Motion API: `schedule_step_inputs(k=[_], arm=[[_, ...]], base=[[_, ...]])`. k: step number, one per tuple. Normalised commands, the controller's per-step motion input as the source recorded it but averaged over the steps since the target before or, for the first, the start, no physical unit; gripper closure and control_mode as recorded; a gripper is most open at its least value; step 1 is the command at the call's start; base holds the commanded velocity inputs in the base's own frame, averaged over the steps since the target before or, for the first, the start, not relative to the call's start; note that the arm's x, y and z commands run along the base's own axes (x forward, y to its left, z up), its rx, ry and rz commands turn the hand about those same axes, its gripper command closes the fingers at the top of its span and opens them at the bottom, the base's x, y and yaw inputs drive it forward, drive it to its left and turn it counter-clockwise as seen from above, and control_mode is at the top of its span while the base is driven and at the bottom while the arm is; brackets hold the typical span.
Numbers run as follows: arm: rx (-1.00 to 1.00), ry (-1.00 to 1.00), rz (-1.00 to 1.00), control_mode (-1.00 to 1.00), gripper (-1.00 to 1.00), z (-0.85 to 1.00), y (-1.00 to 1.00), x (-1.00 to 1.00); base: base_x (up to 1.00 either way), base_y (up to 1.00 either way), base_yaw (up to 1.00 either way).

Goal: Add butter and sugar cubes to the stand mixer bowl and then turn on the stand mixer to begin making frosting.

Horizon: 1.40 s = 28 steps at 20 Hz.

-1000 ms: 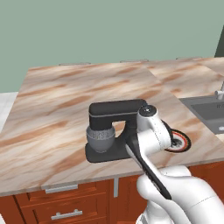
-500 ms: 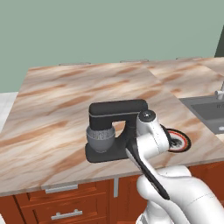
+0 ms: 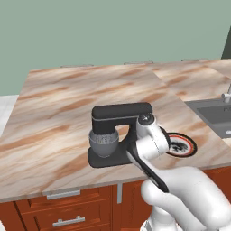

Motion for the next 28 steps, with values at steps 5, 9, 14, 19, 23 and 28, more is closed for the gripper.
schedule_step_inputs(k=[5, 9, 14, 19, 23, 28], arm=[[0.00, 0.00, -0.01, -1.00, -1.00, -0.39, 0.00, 0.22], [-0.01, 0.00, 0.00, -1.00, -1.00, -0.41, 0.00, 0.21], [-0.03, 0.00, 0.00, -1.00, -1.00, -0.38, 0.00, 0.12], [-0.01, 0.00, 0.00, -1.00, -1.00, -0.28, -0.06, 0.06], [0.00, 0.00, 0.00, -1.00, 1.00, -0.21, -0.06, 0.05], [0.00, 0.00, 0.00, -1.00, 1.00, -0.04, -0.41, 0.00]], base=[[0.00, 0.00, 0.00], [0.00, 0.00, 0.00], [0.00, 0.00, 0.00], [0.00, 0.00, 0.00], [0.00, 0.00, 0.00], [0.00, 0.00, 0.00]])
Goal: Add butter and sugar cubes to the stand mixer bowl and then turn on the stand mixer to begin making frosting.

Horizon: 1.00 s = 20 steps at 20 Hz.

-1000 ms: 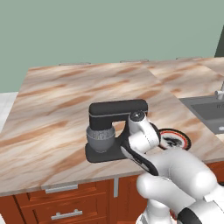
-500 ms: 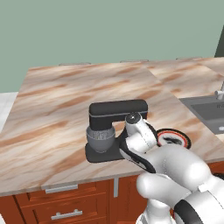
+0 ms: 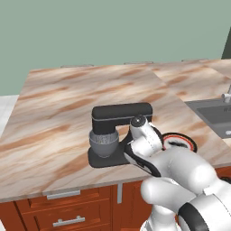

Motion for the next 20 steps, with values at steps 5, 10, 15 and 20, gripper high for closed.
schedule_step_inputs(k=[5, 10, 15, 20], arm=[[0.00, 0.00, 0.00, -1.00, 1.00, 0.00, -0.41, 0.00], [0.01, 0.00, 0.00, -1.00, 1.00, 0.08, -0.51, 0.00], [0.09, 0.04, 0.00, -1.00, 1.00, 0.11, -0.64, 0.00], [0.12, 0.05, 0.00, -1.00, 1.00, 0.22, -0.69, 0.00]], base=[[0.00, 0.00, 0.00], [0.00, 0.00, 0.00], [0.00, 0.00, 0.00], [0.00, 0.00, 0.00]])
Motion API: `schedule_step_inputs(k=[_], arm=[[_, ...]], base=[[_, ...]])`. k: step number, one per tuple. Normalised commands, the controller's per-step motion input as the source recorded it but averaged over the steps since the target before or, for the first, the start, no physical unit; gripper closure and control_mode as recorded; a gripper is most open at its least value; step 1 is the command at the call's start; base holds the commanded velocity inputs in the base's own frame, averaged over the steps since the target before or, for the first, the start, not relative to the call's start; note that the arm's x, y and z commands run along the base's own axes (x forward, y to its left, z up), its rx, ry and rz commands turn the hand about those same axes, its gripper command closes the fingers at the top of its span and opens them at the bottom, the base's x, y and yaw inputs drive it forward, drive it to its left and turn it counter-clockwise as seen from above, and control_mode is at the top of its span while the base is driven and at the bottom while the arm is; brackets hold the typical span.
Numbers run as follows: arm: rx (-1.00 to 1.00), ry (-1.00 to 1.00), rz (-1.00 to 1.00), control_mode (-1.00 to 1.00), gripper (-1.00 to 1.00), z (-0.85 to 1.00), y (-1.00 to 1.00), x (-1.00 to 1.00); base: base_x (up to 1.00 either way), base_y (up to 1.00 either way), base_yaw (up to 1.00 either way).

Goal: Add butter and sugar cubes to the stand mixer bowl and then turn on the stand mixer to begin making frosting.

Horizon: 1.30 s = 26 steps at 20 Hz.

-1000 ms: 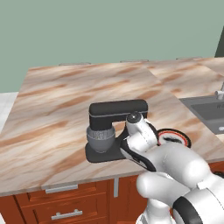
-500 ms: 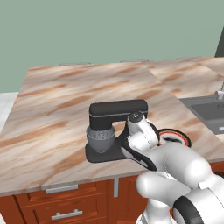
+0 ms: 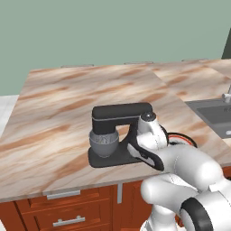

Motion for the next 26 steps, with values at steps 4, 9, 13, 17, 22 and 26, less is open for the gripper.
schedule_step_inputs(k=[4, 9, 13, 17, 22, 26], arm=[[0.09, 0.04, 0.00, -1.00, 1.00, 0.21, -0.80, 0.00], [0.10, 0.06, 0.00, -1.00, 1.00, 0.21, -0.92, 0.00], [0.07, 0.05, 0.00, -1.00, 1.00, 0.04, -0.99, -0.04], [0.04, 0.07, 0.01, -1.00, 1.00, -0.01, -0.85, -0.08], [0.07, 0.00, 0.00, -1.00, 1.00, 0.40, -0.36, -0.36], [0.05, 0.00, 0.00, -1.00, 1.00, 0.54, -0.03, -0.51]], base=[[0.00, 0.00, 0.00], [0.00, 0.00, 0.00], [0.00, 0.00, 0.00], [0.00, 0.00, 0.00], [0.00, 0.00, 0.00], [0.00, 0.00, 0.00]])
